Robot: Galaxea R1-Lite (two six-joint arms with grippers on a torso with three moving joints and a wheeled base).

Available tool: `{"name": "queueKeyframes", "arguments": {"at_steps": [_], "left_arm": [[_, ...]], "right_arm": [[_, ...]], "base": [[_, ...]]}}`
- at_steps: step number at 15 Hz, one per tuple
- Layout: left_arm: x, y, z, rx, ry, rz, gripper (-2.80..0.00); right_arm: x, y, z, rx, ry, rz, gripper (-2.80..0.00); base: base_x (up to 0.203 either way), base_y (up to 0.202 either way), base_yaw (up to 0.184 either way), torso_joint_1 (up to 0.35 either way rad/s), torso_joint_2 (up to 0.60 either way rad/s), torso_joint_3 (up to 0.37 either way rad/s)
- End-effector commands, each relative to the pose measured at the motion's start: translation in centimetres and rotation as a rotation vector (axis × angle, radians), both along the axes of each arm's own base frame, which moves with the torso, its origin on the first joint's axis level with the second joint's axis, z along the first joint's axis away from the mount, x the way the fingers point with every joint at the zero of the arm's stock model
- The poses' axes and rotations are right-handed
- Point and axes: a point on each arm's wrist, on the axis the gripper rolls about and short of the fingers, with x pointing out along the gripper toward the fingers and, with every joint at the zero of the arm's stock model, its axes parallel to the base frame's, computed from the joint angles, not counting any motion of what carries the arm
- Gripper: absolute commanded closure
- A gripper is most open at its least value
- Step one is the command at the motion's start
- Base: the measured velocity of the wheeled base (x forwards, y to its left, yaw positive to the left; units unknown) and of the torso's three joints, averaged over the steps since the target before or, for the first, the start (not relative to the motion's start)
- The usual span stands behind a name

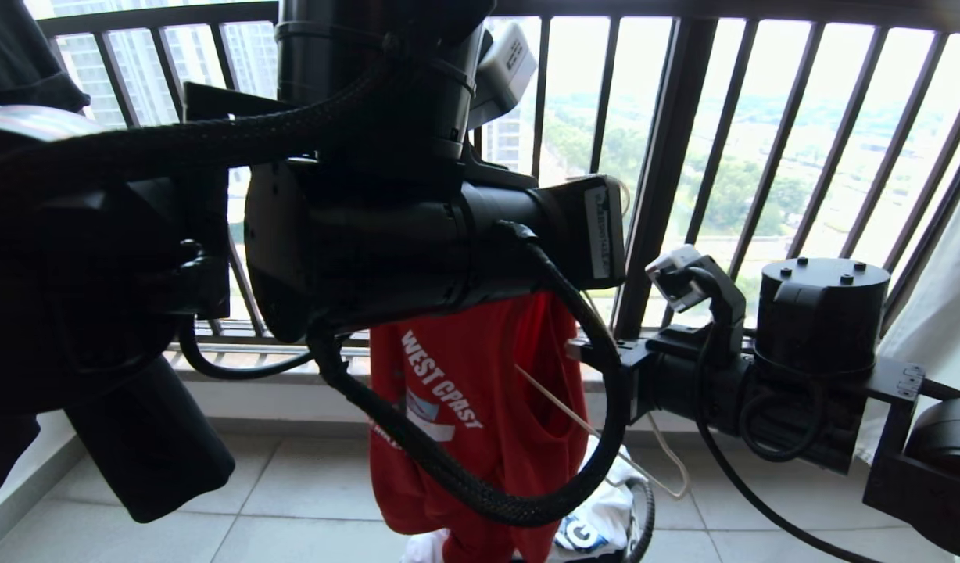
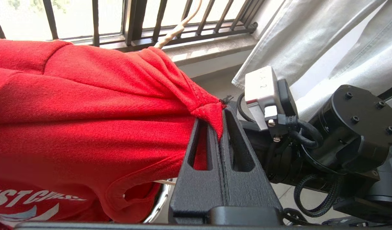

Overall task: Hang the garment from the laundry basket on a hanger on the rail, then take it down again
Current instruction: Hang the clothes on the clothes rack

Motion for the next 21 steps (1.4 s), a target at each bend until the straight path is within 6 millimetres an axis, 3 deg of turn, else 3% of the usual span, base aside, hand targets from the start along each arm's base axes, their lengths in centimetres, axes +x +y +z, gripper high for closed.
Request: {"name": "queueKeyframes", "arguments": {"at_steps": [1,5,9,15,21], "left_arm": [[0.9,-0.3,-0.7,0.044,-0.016,0.015,0.00],[3.3,-1.0,-2.1,0.111,-0.034,0.051,0.00],[6.6,-0.5,0.1,0.107,-0.145,0.170,0.00],[8.6,1.2,4.1,0.081,-0.288,0.396,0.00],[9.8,2.6,4.7,0.239,-0.407,0.506,0.00]], "right_arm": [[-0.4,-0.3,0.8,0.017,-0.026,-0.002,0.00],[-0.7,-0.9,1.7,0.031,-0.054,-0.024,0.00],[-0.9,-1.1,1.5,0.012,-0.041,-0.023,0.00],[-1.3,-1.8,1.9,-0.033,-0.031,-0.032,0.00],[-2.3,-2.6,3.3,-0.032,-0.059,-0.037,0.00]], "base": [[0.000,0.000,0.000,0.000,0.00,0.000],[0.000,0.000,0.000,0.000,0.00,0.000],[0.000,0.000,0.000,0.000,0.00,0.000],[0.000,0.000,0.000,0.000,0.00,0.000],[0.000,0.000,0.000,0.000,0.00,0.000]]}}
